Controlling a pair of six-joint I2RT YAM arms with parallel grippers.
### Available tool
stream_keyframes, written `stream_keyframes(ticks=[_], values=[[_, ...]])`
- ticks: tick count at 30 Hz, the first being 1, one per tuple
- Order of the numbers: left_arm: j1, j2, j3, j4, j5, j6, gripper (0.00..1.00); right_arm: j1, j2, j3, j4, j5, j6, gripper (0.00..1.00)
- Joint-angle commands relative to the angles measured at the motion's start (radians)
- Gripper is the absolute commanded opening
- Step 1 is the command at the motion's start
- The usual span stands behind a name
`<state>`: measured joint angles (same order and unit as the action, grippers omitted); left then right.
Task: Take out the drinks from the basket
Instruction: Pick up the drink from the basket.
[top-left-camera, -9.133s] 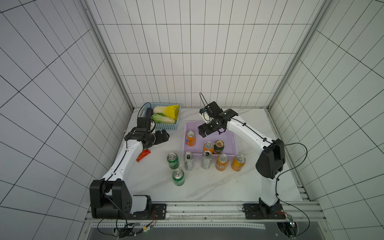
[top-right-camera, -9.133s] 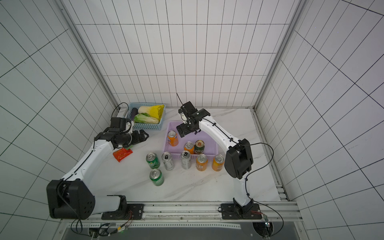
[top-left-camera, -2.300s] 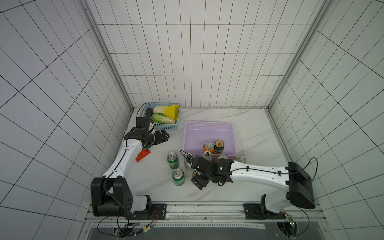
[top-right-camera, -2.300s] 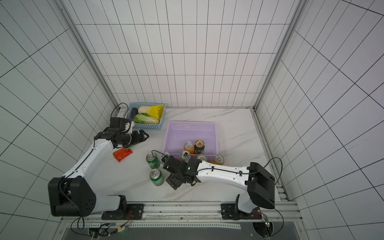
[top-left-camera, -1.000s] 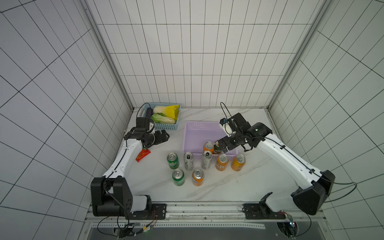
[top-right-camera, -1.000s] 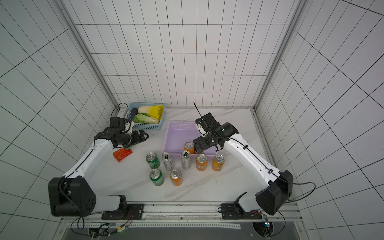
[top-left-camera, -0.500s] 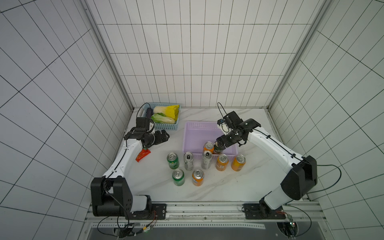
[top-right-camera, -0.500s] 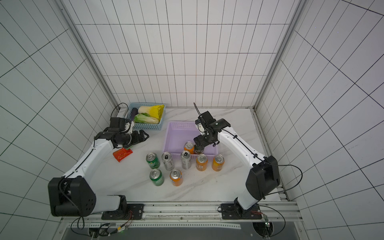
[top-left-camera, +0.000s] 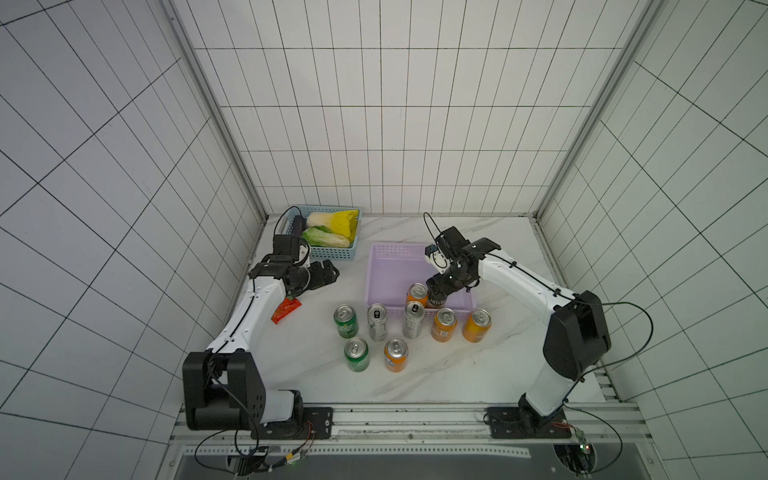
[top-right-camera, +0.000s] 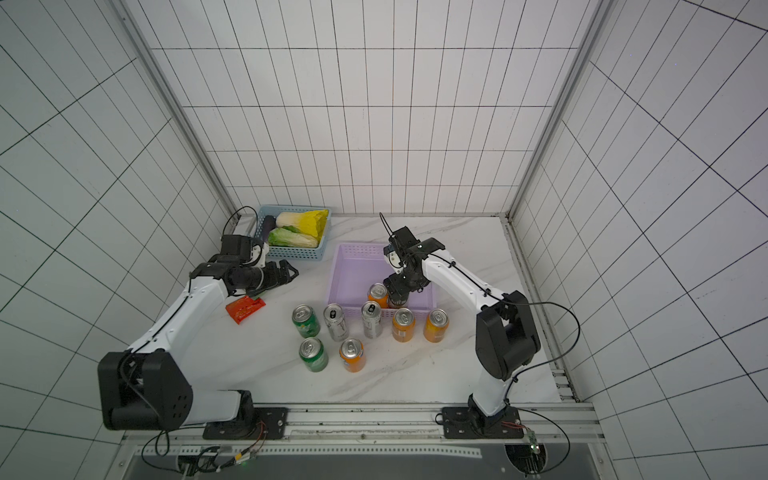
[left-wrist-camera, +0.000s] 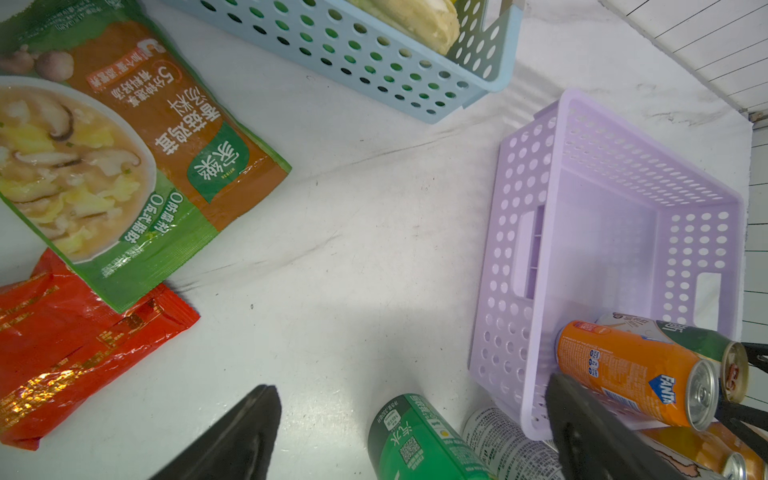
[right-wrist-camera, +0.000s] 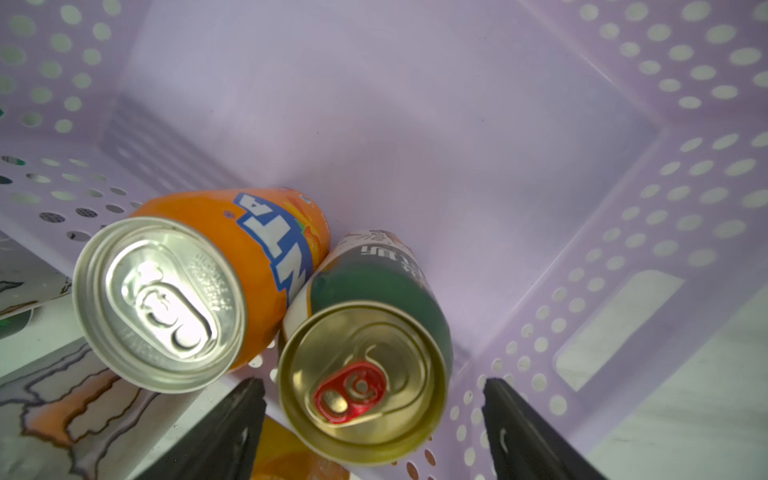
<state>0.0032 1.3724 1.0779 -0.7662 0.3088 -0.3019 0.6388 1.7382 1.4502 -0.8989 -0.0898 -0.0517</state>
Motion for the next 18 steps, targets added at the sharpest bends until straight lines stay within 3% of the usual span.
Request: stream_keyframes(ticks=[1,18], values=[[0.006,0.004,-0.004,0.01,0.006,0.014,0.98,-0.009,0.019,-0.021,0.013,-0.017,-0.008,0.84],[0.006,-0.001,-0.004,0.01,0.016,0.014,0.98,-0.008,0.091,-0.046,0.066,-0.027,-0.01,0.81]])
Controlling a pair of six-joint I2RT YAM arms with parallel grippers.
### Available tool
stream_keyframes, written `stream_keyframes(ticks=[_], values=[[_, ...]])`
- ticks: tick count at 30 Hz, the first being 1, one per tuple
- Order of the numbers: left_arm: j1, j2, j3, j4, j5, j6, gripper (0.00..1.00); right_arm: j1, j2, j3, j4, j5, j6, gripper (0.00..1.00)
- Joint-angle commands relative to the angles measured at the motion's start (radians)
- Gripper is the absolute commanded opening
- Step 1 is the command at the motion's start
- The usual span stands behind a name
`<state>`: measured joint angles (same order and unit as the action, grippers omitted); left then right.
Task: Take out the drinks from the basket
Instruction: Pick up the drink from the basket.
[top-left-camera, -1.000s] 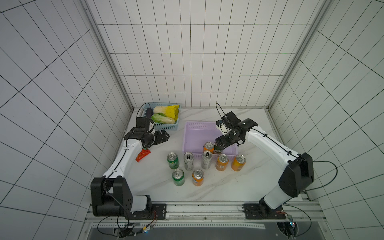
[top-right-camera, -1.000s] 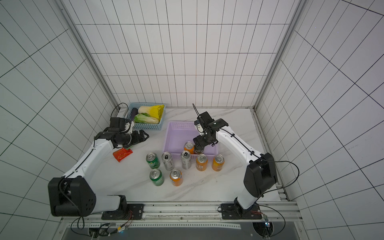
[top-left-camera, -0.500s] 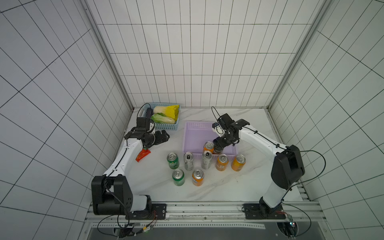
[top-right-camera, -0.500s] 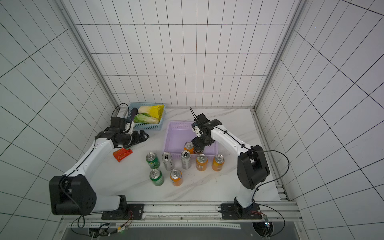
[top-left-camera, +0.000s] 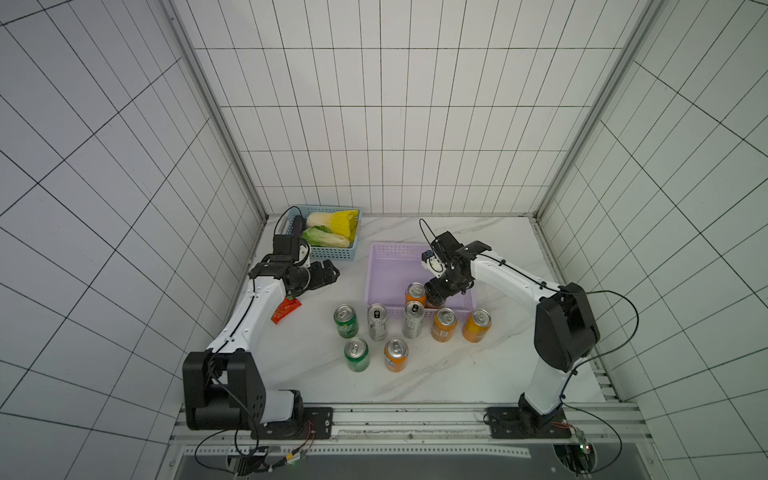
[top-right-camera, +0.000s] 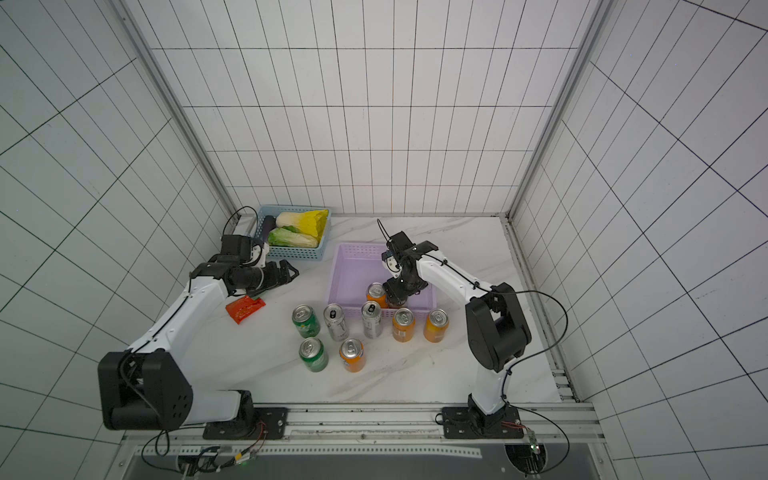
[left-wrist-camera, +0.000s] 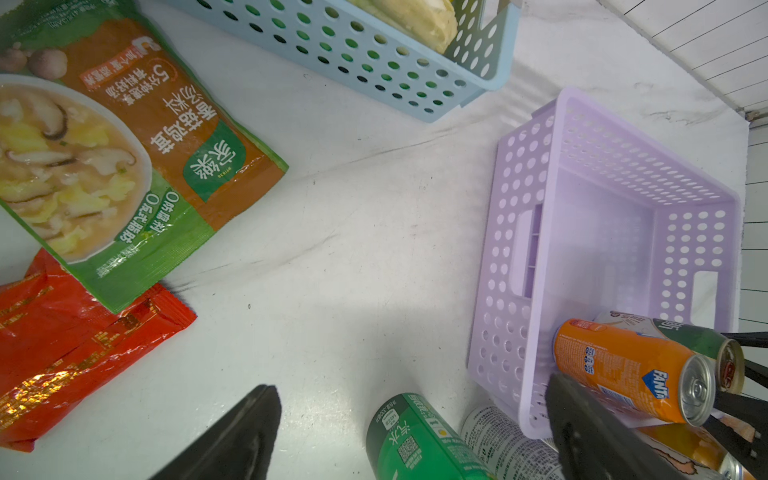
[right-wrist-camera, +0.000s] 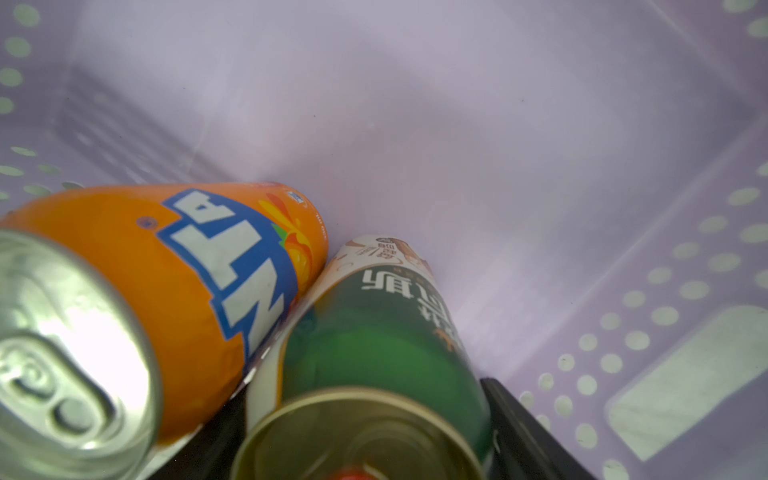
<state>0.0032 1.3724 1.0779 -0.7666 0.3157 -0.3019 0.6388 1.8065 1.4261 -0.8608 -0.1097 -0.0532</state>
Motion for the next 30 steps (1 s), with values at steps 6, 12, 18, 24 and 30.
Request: stream_keyframes(ticks=[6,12,18,24,30], values=[[0.005,-0.002,-0.004,0.01,0.012,0.013,0.98,-0.006,0.036,-0.037,0.062,-0.004,-0.011,0.79],[0.005,-0.004,-0.003,0.011,0.018,0.012,0.98,-0.005,0.027,-0.068,0.114,-0.005,-0.005,0.75],[0.006,-0.006,-0.003,0.011,0.021,0.013,0.98,-0.004,0.021,-0.076,0.124,-0.004,0.003,0.67],[0.006,-0.002,-0.004,0.012,0.016,0.013,0.98,-0.003,-0.009,-0.09,0.164,0.018,0.007,0.61],[0.006,-0.004,-0.004,0.011,0.004,0.013,0.98,-0.004,-0.037,-0.102,0.169,0.043,0.008,0.58]])
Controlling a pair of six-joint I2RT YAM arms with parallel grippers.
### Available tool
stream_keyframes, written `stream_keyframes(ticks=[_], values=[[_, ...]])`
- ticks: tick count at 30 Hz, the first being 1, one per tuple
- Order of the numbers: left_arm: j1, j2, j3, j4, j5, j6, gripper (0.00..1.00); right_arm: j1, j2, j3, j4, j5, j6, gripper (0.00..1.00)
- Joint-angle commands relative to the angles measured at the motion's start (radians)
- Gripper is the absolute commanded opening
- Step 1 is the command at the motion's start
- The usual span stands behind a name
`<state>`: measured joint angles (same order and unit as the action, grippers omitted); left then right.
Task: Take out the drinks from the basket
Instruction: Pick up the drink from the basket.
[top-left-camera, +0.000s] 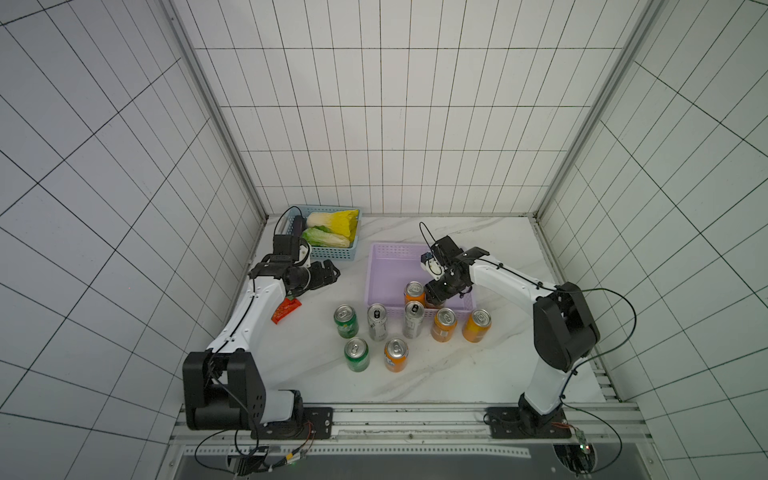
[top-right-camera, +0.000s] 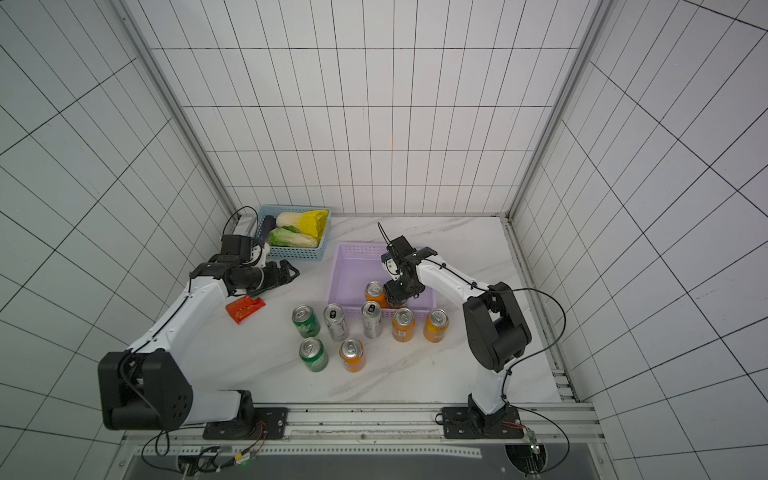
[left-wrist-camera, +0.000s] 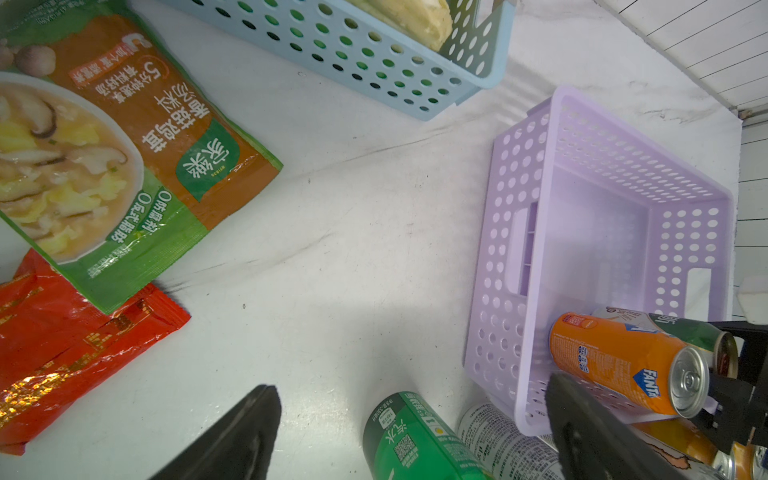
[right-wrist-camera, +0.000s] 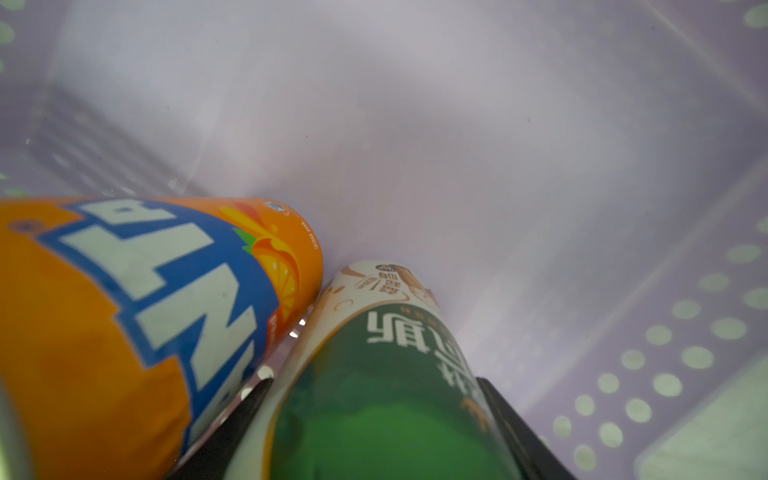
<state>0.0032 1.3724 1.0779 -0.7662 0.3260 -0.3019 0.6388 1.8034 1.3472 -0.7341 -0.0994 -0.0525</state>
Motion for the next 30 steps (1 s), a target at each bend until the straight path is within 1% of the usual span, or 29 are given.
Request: stream_keyframes(ticks=[1,6,17,30], values=[[0.006,-0.004,-0.005,0.009,-0.006,0.014,0.98,-0.003,-0.039,-0.025,0.042,0.039,0.009,0.58],[0.006,0.005,-0.004,0.009,-0.005,0.013,0.98,-0.005,-0.068,-0.029,0.04,0.062,0.019,0.55],[0.006,0.005,-0.004,0.008,-0.005,0.014,0.98,-0.01,-0.141,-0.012,0.007,0.107,0.037,0.54],[0.006,0.001,-0.003,0.008,-0.001,0.015,0.98,-0.008,-0.248,0.077,-0.144,0.158,0.049,0.55]])
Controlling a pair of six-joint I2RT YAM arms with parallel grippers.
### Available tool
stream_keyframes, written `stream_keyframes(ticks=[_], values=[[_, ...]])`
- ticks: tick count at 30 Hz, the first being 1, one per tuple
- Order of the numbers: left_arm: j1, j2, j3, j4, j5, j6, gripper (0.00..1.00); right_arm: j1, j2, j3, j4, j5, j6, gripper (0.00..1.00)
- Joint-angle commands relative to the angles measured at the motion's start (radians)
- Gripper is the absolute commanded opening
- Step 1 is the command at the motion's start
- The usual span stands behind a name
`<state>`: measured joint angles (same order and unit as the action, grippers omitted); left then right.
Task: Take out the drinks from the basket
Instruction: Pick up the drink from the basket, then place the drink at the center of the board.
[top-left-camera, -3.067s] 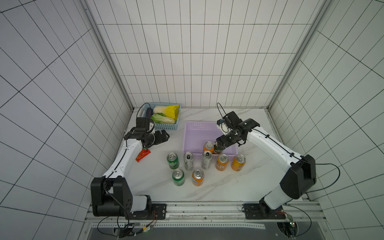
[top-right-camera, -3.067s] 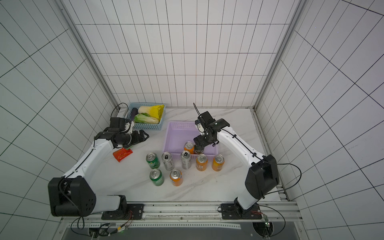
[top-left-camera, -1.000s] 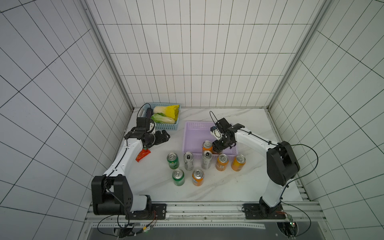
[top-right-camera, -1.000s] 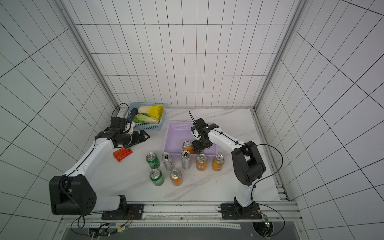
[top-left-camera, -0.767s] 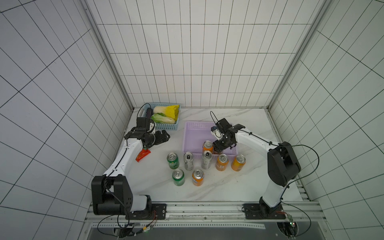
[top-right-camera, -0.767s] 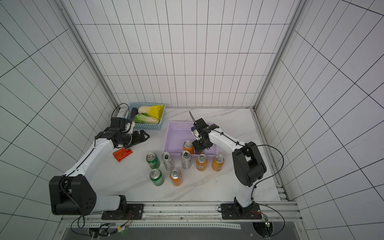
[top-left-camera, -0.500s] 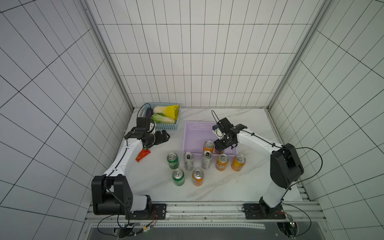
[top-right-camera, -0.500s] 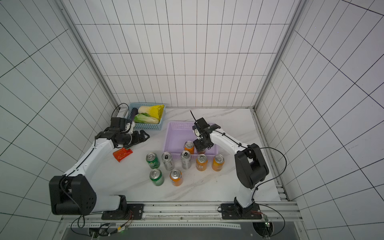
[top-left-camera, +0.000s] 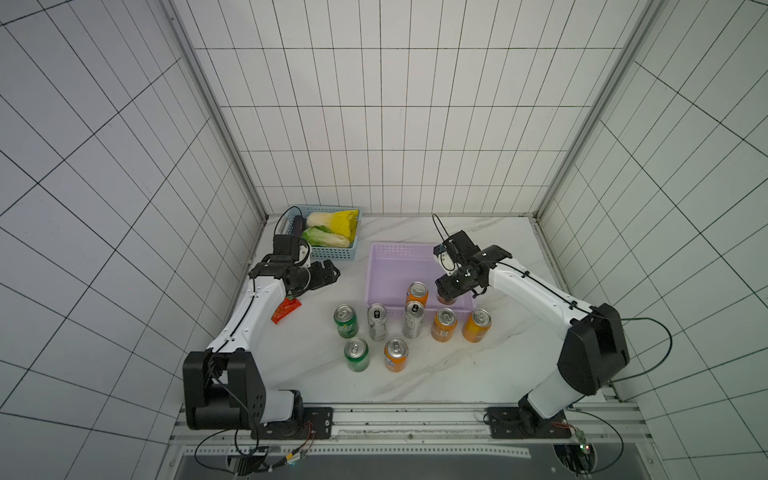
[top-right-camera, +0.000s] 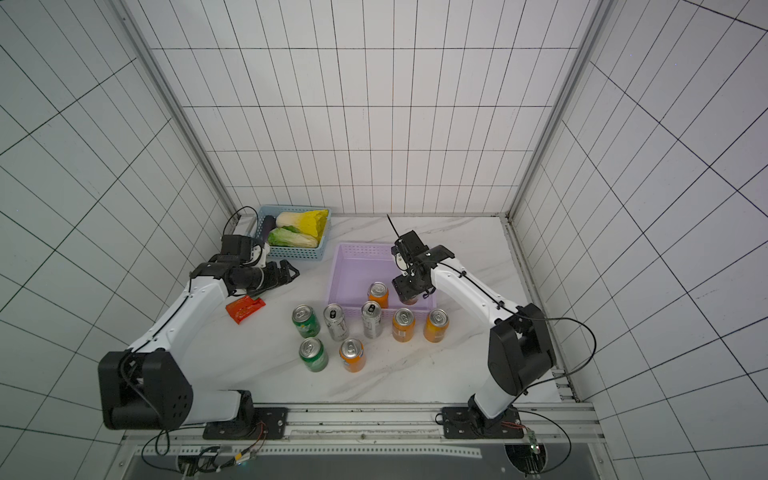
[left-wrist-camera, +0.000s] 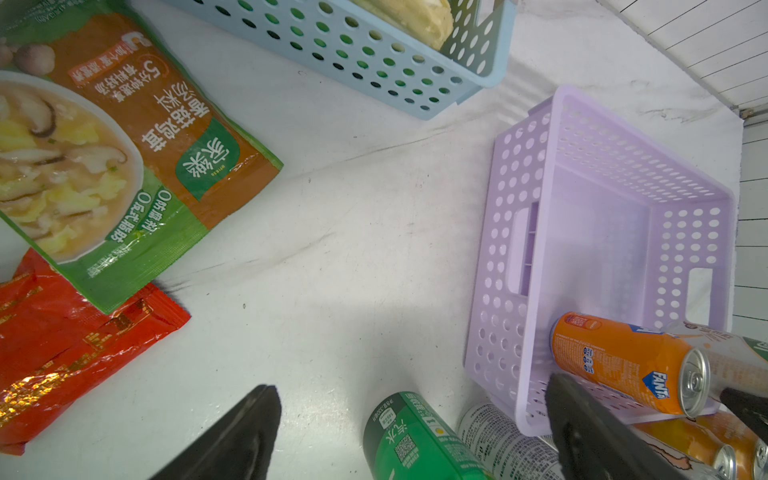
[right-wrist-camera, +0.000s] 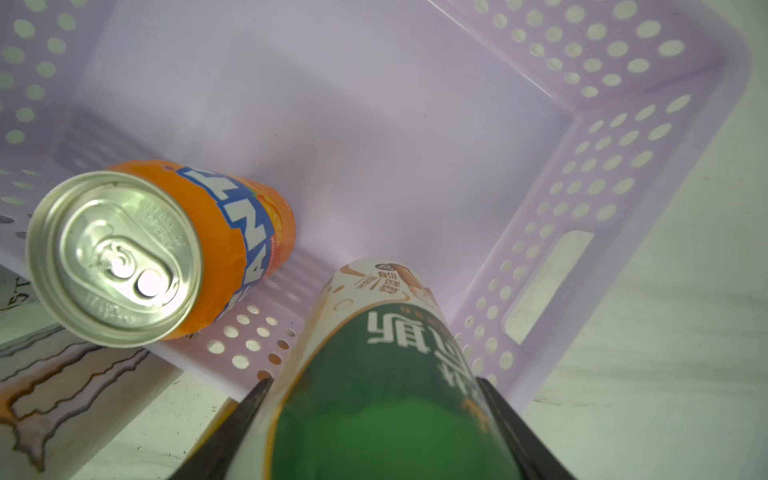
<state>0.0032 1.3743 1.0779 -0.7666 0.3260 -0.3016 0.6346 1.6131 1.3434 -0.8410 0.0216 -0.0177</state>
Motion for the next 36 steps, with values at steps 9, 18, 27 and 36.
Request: stream_keyframes(ticks=[9,18,27,36], values=[[0.006,-0.003,-0.003,0.009,0.005,0.014,0.98,0.032,-0.139,0.133,-0.112,0.077,0.031,0.55],[0.006,-0.005,-0.001,0.009,0.007,0.016,0.98,0.128,-0.174,0.217,-0.215,0.136,0.074,0.55],[0.006,-0.005,-0.001,0.009,0.007,0.016,0.98,0.24,-0.216,0.282,-0.303,0.135,0.139,0.55],[0.006,-0.009,0.0,0.007,0.006,0.016,0.98,0.303,-0.271,0.245,-0.336,0.105,0.195,0.55]])
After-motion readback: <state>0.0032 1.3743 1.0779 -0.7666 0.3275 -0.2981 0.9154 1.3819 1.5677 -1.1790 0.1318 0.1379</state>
